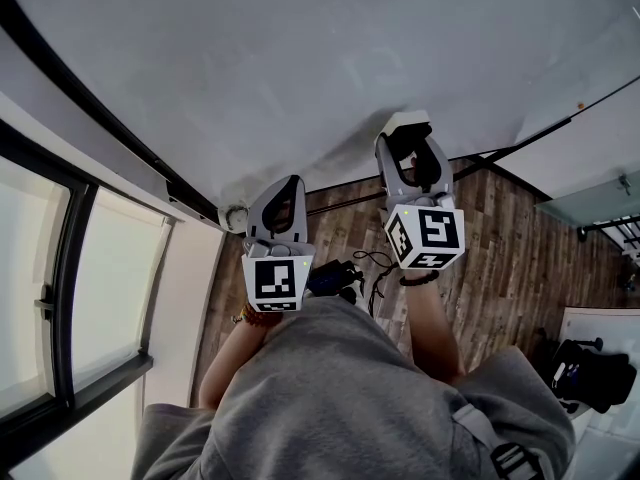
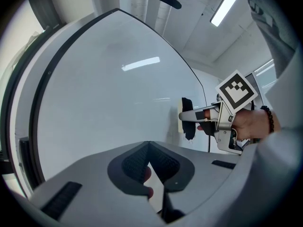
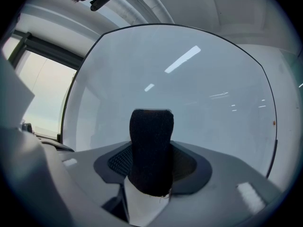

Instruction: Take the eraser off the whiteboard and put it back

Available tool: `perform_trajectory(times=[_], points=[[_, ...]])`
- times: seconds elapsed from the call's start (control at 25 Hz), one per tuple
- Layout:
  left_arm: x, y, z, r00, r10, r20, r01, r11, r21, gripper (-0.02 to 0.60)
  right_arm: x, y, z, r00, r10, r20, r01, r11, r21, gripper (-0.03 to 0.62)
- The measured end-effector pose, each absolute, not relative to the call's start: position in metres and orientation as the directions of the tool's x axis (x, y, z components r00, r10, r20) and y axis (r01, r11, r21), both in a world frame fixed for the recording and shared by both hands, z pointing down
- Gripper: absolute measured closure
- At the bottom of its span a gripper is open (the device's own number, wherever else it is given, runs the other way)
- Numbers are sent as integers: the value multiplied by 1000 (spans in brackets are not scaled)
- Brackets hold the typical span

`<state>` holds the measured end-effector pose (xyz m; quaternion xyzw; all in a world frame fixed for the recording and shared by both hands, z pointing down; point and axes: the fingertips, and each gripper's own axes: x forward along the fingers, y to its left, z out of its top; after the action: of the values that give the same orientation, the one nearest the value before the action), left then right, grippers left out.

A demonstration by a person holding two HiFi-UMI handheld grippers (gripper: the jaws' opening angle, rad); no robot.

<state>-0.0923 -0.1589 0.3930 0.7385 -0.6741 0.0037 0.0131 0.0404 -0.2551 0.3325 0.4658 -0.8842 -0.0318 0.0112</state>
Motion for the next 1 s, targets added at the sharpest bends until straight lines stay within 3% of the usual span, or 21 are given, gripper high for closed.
perform_trajectory(times=[1.0], points=[[-102, -169, 397, 90, -996, 28, -996, -90, 23, 575, 29, -267, 334, -571, -821, -3, -819, 569, 72, 361]])
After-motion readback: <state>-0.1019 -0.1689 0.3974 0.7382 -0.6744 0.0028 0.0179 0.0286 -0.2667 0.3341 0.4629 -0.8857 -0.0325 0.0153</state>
